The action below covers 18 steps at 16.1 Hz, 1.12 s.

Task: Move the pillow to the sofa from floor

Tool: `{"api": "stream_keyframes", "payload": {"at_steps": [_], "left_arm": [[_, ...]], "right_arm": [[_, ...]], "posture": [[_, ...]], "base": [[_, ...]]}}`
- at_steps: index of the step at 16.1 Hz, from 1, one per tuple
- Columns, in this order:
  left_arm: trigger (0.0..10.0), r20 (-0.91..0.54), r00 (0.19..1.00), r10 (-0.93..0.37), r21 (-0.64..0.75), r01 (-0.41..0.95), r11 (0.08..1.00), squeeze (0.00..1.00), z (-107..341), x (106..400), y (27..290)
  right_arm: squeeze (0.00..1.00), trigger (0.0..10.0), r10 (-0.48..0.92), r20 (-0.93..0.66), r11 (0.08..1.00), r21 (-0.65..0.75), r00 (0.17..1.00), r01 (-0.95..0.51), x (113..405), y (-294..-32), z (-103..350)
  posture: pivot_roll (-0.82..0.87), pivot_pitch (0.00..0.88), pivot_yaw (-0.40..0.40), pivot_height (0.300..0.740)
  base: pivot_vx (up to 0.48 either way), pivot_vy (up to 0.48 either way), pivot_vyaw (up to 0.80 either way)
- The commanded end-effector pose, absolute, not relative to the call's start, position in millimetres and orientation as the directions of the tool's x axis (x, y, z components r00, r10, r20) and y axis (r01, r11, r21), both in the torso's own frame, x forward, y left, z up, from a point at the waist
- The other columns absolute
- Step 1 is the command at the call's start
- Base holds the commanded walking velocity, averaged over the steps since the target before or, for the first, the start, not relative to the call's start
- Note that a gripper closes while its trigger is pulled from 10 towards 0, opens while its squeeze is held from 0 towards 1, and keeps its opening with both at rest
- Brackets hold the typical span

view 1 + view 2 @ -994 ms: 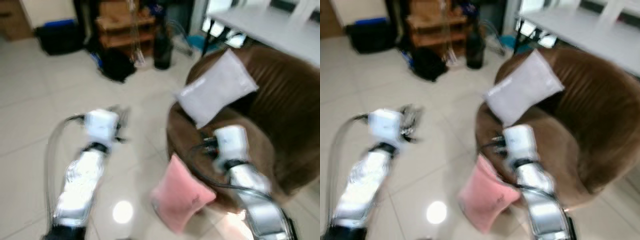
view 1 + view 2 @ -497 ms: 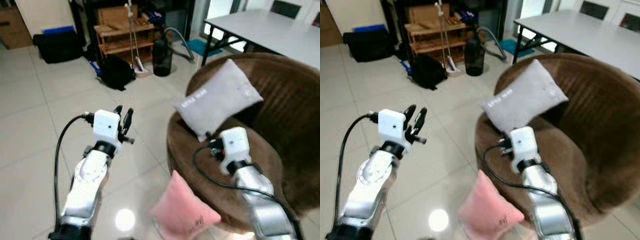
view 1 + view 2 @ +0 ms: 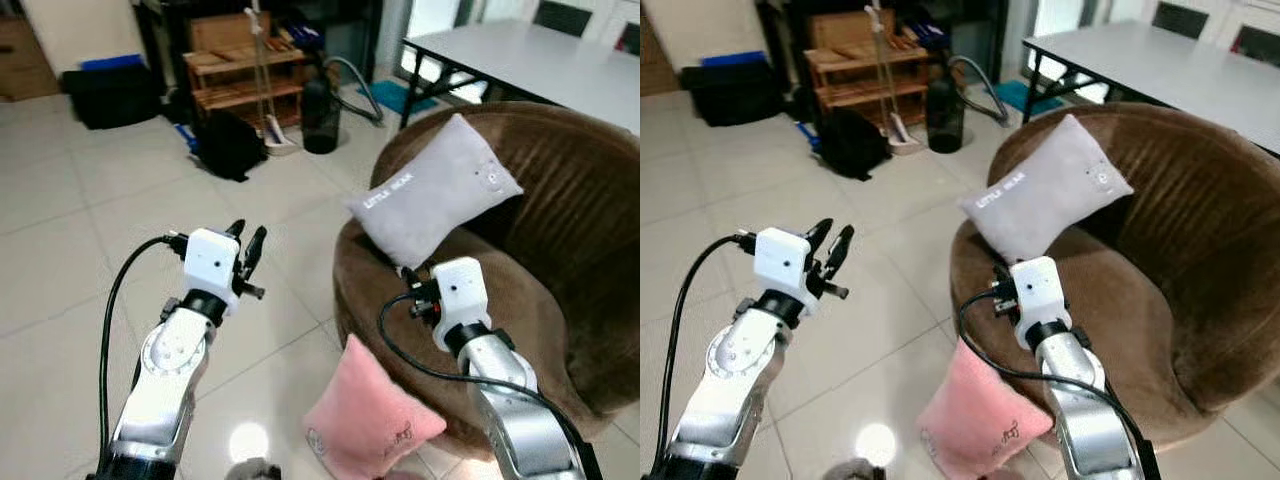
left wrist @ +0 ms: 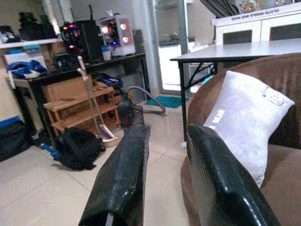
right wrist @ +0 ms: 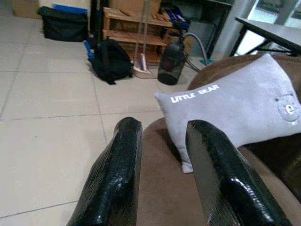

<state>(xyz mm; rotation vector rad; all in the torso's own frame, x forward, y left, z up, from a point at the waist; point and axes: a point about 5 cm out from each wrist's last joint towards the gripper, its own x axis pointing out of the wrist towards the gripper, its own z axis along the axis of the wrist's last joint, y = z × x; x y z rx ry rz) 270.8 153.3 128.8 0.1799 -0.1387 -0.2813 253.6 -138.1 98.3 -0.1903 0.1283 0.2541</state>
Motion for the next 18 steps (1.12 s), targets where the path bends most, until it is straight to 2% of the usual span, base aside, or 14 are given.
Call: {"api": "stream_keyframes", "payload": {"at_steps": [1,9,12,18], "left_arm": [[10.0,0.116,0.947,-0.299,0.211,0.271,0.939,0.0,129.4,269.7,153.0],[10.0,0.122,0.949,-0.29,0.217,0.26,0.941,0.0,129.0,269.7,151.7],[10.0,0.126,0.949,-0.289,0.208,0.26,0.943,0.0,129.0,269.8,151.1],[10.0,0.128,0.951,-0.28,0.192,0.253,0.948,0.0,128.3,269.8,153.2]], "right_arm": [[0.0,10.0,0.234,-0.148,0.949,-0.179,0.961,-0.259,253.5,-139.8,99.3],[0.0,10.0,0.234,-0.142,0.948,-0.187,0.962,-0.259,252.6,-141.2,100.5],[0.0,10.0,0.233,-0.147,0.946,-0.193,0.961,-0.259,253.3,-142.3,100.7],[0.0,10.0,0.235,-0.153,0.944,-0.199,0.96,-0.263,256.1,-142.8,100.4]], "posture": [[-0.06,0.0,-0.01,0.64],[-0.06,0.011,-0.012,0.565],[-0.06,0.014,-0.015,0.565],[-0.06,0.015,-0.021,0.565]], "base": [[0.0,0.0,0.0],[0.0,0.0,0.0],[0.0,0.0,0.0],[0.331,0.0,0.0]]}}
